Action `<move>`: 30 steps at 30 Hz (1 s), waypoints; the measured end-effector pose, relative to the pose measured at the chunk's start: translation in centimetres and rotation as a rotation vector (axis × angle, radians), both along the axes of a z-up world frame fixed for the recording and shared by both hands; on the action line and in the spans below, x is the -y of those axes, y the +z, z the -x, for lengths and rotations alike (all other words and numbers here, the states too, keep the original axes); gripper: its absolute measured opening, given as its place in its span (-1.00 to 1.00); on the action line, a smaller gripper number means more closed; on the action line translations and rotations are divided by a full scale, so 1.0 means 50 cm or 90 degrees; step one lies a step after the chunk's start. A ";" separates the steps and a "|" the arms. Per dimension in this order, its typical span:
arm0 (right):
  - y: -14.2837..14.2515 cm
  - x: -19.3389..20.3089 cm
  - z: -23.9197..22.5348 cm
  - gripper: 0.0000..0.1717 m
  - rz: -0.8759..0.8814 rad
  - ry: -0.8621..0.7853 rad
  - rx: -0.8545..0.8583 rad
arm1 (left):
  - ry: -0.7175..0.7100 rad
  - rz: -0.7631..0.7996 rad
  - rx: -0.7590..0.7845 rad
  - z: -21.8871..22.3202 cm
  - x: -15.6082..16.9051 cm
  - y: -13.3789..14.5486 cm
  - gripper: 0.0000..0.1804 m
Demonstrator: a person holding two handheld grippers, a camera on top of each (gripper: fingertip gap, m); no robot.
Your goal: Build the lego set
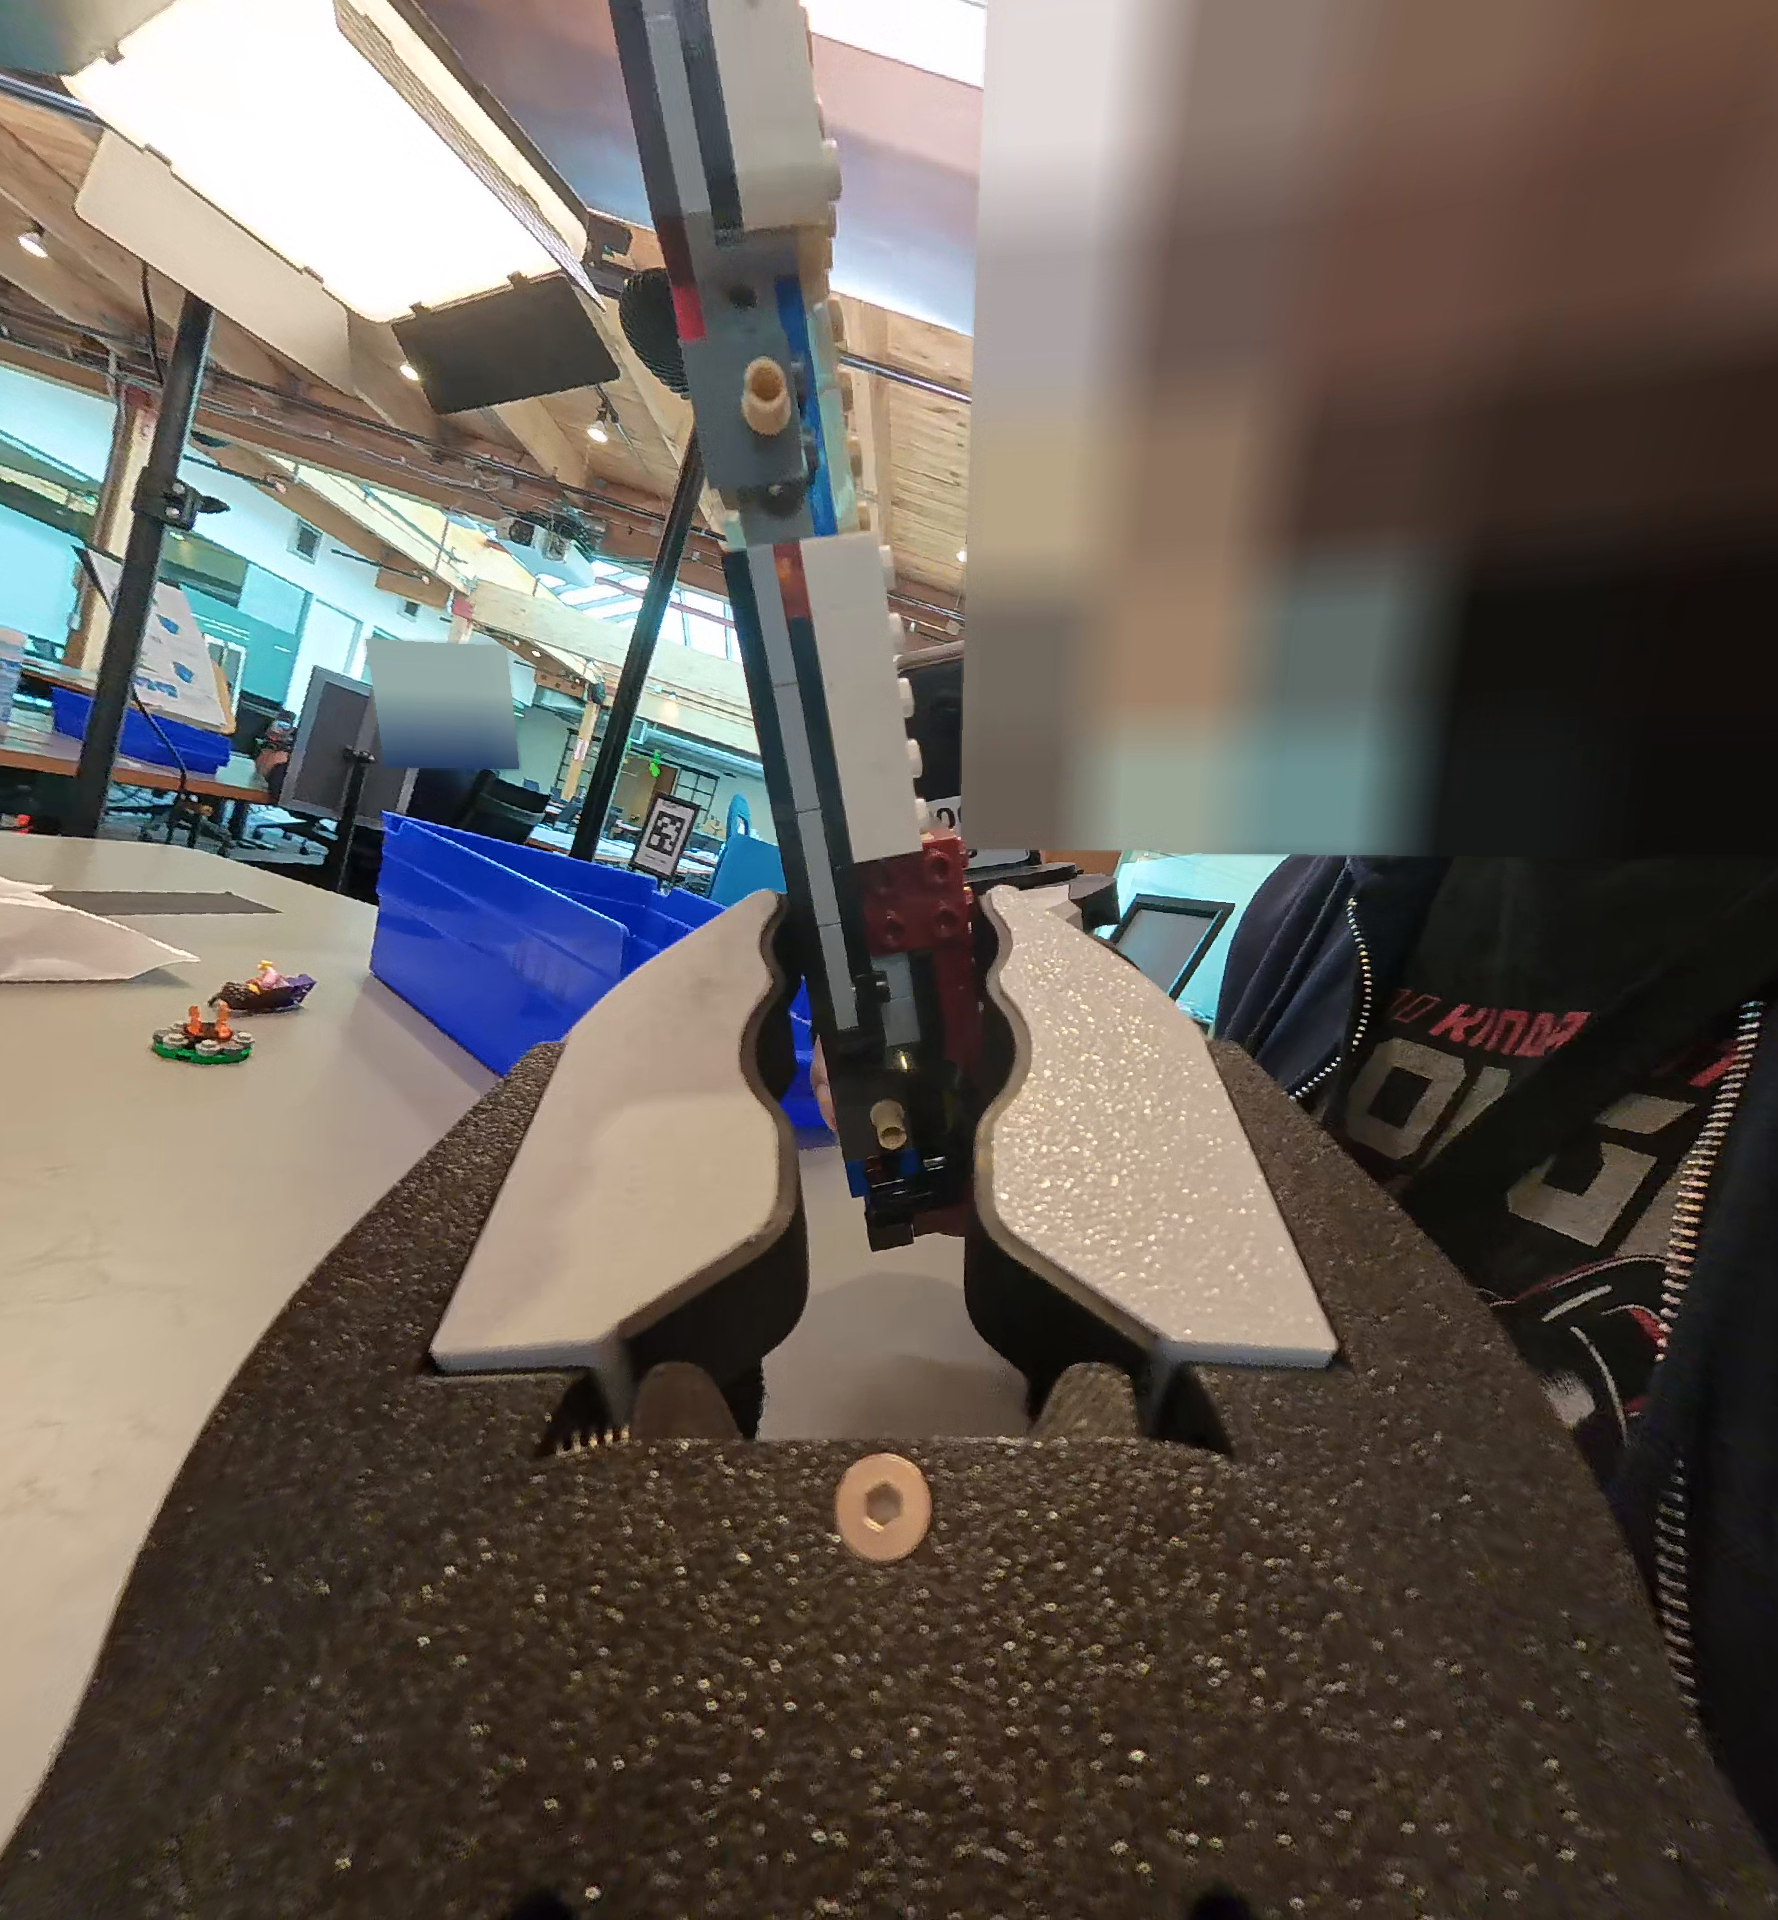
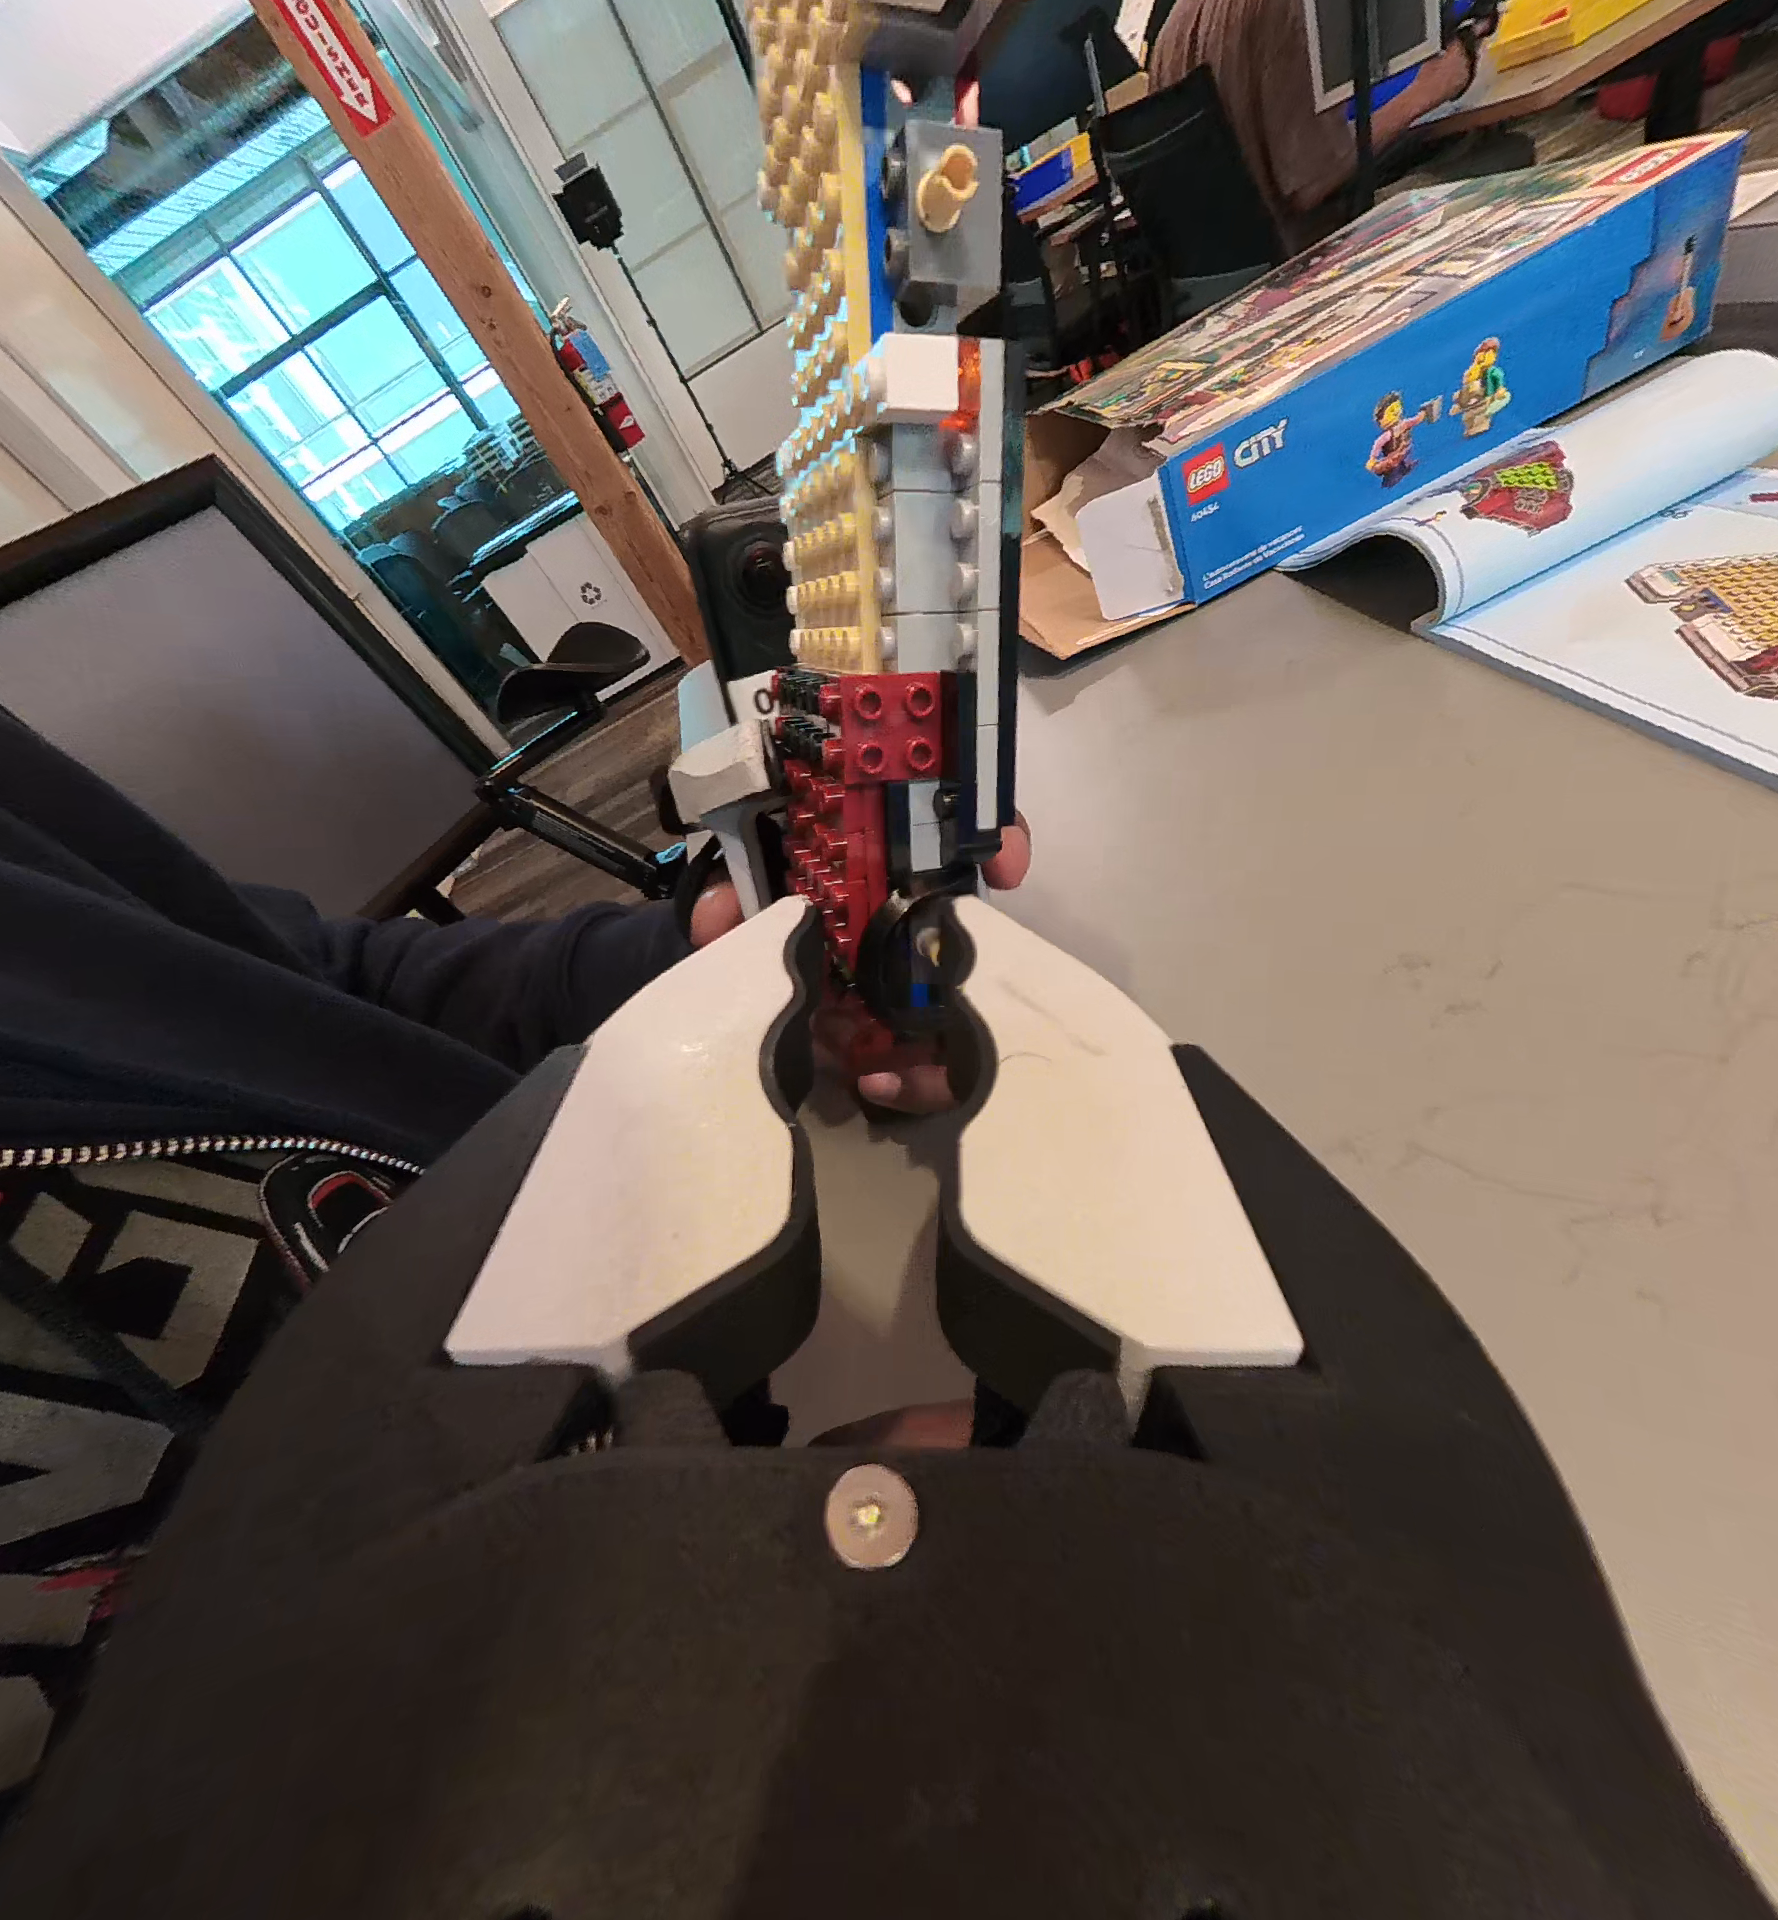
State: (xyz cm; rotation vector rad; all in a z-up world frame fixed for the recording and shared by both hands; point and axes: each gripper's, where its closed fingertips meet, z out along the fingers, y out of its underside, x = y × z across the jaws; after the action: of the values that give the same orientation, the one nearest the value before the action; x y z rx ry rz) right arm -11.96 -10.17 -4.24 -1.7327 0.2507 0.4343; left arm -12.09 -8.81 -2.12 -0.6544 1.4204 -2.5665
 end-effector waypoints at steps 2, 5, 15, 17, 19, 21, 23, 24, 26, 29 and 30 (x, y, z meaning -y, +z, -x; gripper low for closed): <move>0.000 -0.001 0.000 -0.73 0.000 -0.001 -0.003 | 0.011 -0.004 0.008 0.002 -0.001 0.001 -0.64; 0.003 -0.004 0.006 -0.72 -0.004 0.008 -0.008 | 0.023 -0.015 0.020 0.003 0.001 0.001 -0.64; -0.007 -0.005 0.017 -0.78 -0.004 0.010 0.008 | 0.018 -0.030 0.052 0.019 0.009 0.005 -0.64; -0.006 -0.004 0.017 -0.78 -0.005 0.007 0.013 | 0.013 -0.027 0.046 0.018 0.010 0.005 -0.64; -0.006 -0.003 0.016 -0.78 -0.004 0.008 0.015 | 0.011 -0.026 0.045 0.017 0.010 0.005 -0.64; -0.006 -0.003 0.016 -0.79 -0.004 0.007 0.014 | 0.008 -0.025 0.040 0.017 0.010 0.004 -0.64; -0.007 -0.003 0.015 -0.79 -0.004 0.007 0.015 | 0.006 -0.024 0.036 0.016 0.011 0.003 -0.64; -0.007 -0.003 0.015 -0.79 -0.004 0.008 0.015 | 0.005 -0.023 0.034 0.016 0.011 0.003 -0.64; -0.007 -0.003 0.015 -0.79 -0.003 0.010 0.016 | 0.002 -0.020 0.031 0.016 0.011 0.003 -0.64; -0.007 -0.003 0.016 -0.79 -0.004 0.013 0.016 | -0.005 -0.016 0.026 0.016 0.010 0.003 -0.64; -0.006 -0.003 0.016 -0.79 -0.006 0.014 0.017 | -0.005 -0.014 0.026 0.016 0.010 0.003 -0.64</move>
State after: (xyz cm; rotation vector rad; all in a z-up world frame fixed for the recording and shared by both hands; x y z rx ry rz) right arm -12.77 -10.01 -4.54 -1.7329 0.2107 0.4282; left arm -12.90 -9.29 -1.95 -0.5903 1.4400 -2.5511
